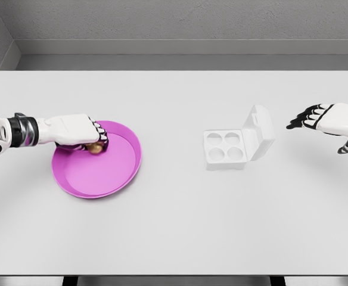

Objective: Pack egg into the box and close the box lid

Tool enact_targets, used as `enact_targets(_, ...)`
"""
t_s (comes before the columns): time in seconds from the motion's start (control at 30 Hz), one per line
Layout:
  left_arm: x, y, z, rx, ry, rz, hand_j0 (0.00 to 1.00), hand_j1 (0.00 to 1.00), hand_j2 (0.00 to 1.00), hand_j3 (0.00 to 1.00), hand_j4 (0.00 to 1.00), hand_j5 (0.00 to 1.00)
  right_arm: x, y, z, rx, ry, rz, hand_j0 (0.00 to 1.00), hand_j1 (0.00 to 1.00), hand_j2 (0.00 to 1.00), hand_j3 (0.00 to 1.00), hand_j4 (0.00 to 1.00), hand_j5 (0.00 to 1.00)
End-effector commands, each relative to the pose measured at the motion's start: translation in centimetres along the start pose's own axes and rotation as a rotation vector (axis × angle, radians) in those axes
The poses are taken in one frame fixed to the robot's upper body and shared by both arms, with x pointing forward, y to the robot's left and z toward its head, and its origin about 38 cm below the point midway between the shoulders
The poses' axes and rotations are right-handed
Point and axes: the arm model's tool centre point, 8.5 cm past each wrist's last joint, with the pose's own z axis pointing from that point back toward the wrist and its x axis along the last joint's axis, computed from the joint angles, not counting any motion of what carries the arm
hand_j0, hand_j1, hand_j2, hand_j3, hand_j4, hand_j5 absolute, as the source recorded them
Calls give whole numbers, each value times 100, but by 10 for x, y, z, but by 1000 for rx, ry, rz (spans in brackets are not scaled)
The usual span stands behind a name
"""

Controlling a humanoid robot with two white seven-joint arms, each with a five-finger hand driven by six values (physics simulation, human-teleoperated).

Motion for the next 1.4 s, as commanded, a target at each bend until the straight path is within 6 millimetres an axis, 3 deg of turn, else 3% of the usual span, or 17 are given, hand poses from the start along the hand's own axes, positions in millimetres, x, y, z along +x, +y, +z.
enact_targets(0.0,0,1,2,5,1,4,41,41,41,41,41,41,0,-1,1,-3,1,-4,100,100,100,100,100,100)
enact_targets(0.27,8,26,4,67,-32,-21,35,35,35,35,35,35,-1,-1,2,-4,4,-2,100,100,100,100,100,100)
enact_targets(0.47,33,58,-1,145,-114,-66,35,35,35,35,35,35,-1,-1,2,-4,4,-2,100,100,100,100,100,100)
enact_targets(0.7,51,92,-26,214,-176,-101,35,35,35,35,35,35,-1,-2,2,-7,4,-3,100,100,100,100,100,100)
enact_targets(0.83,76,113,-54,229,-257,-140,35,35,35,35,35,35,-1,-2,1,-7,3,-2,100,100,100,100,100,100)
enact_targets(0.97,89,131,-65,265,-293,-158,35,35,35,35,35,35,0,-3,1,-9,2,-1,100,100,100,100,100,100)
enact_targets(1.27,94,151,-72,292,-309,-178,35,35,35,35,35,35,0,-4,1,-11,1,1,100,100,100,100,100,100)
enact_targets(1.37,90,161,-85,299,-301,-164,35,35,35,35,35,35,1,-4,1,-11,0,3,100,100,100,100,100,100)
